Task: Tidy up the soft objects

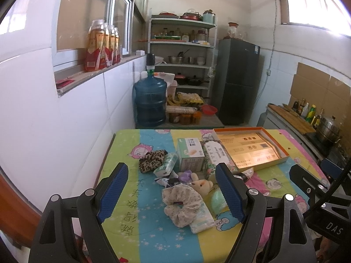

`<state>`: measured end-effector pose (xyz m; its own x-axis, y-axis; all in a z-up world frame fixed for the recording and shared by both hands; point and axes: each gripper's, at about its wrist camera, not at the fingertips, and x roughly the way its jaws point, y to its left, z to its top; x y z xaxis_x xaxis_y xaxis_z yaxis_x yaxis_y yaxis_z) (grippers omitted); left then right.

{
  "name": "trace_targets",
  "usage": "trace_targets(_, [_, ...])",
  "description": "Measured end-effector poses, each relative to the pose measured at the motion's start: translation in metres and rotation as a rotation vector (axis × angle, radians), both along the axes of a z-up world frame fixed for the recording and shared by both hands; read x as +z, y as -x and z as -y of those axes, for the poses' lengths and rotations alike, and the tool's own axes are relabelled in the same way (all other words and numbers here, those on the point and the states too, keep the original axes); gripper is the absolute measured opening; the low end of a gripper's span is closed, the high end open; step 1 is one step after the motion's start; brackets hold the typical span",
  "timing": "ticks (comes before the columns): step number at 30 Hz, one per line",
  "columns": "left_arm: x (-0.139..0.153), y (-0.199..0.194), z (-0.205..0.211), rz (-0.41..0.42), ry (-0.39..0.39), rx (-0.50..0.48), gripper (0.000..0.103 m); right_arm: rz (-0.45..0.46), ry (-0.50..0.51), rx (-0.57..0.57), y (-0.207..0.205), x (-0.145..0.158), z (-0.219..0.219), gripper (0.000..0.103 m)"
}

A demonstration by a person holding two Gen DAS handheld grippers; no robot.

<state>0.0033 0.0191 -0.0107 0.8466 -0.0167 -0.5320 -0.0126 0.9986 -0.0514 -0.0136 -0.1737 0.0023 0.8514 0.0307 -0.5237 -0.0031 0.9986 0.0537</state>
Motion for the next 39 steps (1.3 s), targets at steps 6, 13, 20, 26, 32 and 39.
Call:
trace_targets(6, [0.0, 0.0, -0.001, -0.001, 0.002, -0.001, 0.082, -0.004, 0.0, -0.003, -0.001, -0.001, -0.001, 0.098])
trace_targets(13, [-0.002, -0.001, -0.001, -0.007, 0.007, -0.006, 0.082, -0.007, -0.001, -0.007, -0.002, -0.002, -0.001, 0.098])
trace_targets(20, [-0.002, -0.006, -0.003, -0.008, 0.014, -0.004, 0.082, -0.018, -0.003, -0.009, -0.004, -0.005, 0.002, 0.098])
trace_targets(26, [-0.002, -0.008, -0.002, -0.012, 0.014, -0.007, 0.082, -0.017, -0.004, -0.009, -0.004, -0.005, 0.001, 0.098])
trace_targets(32, [-0.003, -0.008, -0.002, -0.016, 0.015, -0.006, 0.082, -0.02, -0.002, -0.006, -0.005, -0.006, 0.002, 0.098])
trace_targets(39, [-0.004, -0.01, -0.003, -0.022, 0.015, -0.004, 0.082, -0.03, -0.001, 0.0, -0.007, -0.01, 0.001, 0.098])
